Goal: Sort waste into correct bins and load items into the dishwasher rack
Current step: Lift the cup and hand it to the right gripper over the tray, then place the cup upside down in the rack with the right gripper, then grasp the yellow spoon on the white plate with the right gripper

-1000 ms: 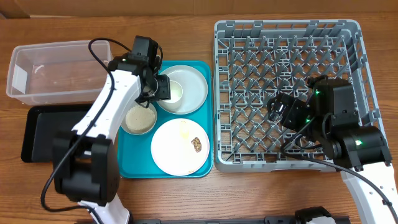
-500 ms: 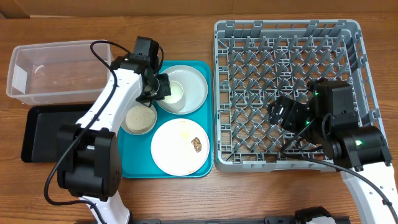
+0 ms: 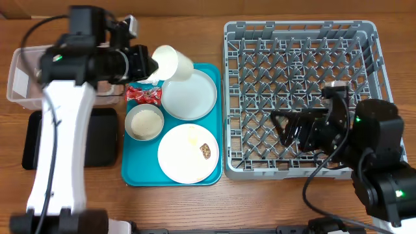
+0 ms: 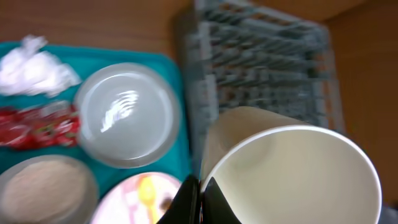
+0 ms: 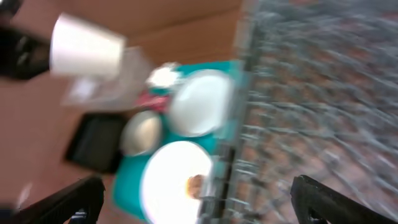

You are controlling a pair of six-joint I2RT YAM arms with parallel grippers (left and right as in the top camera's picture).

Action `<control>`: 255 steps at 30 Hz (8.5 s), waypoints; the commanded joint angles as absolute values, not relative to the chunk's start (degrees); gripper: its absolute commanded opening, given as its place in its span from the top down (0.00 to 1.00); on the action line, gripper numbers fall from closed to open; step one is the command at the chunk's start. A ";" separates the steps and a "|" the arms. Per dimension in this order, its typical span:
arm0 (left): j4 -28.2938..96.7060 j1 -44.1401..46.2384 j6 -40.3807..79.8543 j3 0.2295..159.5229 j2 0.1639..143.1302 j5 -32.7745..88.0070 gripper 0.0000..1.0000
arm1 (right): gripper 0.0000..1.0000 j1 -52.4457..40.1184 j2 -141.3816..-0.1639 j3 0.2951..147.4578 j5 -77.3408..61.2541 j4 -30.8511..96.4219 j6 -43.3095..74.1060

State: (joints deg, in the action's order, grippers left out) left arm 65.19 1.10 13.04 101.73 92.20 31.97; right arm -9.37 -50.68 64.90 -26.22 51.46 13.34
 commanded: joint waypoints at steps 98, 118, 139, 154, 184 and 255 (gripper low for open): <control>78.37 -4.47 -0.21 103.20 76.47 46.94 0.00 | 0.54 -4.75 -71.72 86.00 10.90 80.86 17.87; 79.50 -4.49 -1.30 103.20 76.47 44.42 0.00 | 0.57 13.89 -87.57 85.52 -9.32 87.70 8.99; 81.23 -4.49 -1.30 103.20 76.47 44.60 0.00 | 0.15 13.82 -88.55 83.18 -8.71 83.33 10.44; 85.12 -3.99 1.41 103.13 76.86 29.36 0.00 | 0.09 2.02 -62.67 94.59 -20.93 77.97 11.07; 77.03 17.69 24.77 77.76 89.03 4.99 0.27 | 0.11 -5.89 -66.39 94.08 -21.98 83.96 13.50; 94.26 0.03 25.74 105.54 77.76 0.69 0.00 | 0.85 -52.66 -114.24 88.14 6.00 57.87 42.83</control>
State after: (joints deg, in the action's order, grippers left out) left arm 94.32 -0.03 26.22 104.62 77.28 0.40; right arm -52.86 -118.98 85.76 2.94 57.04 43.07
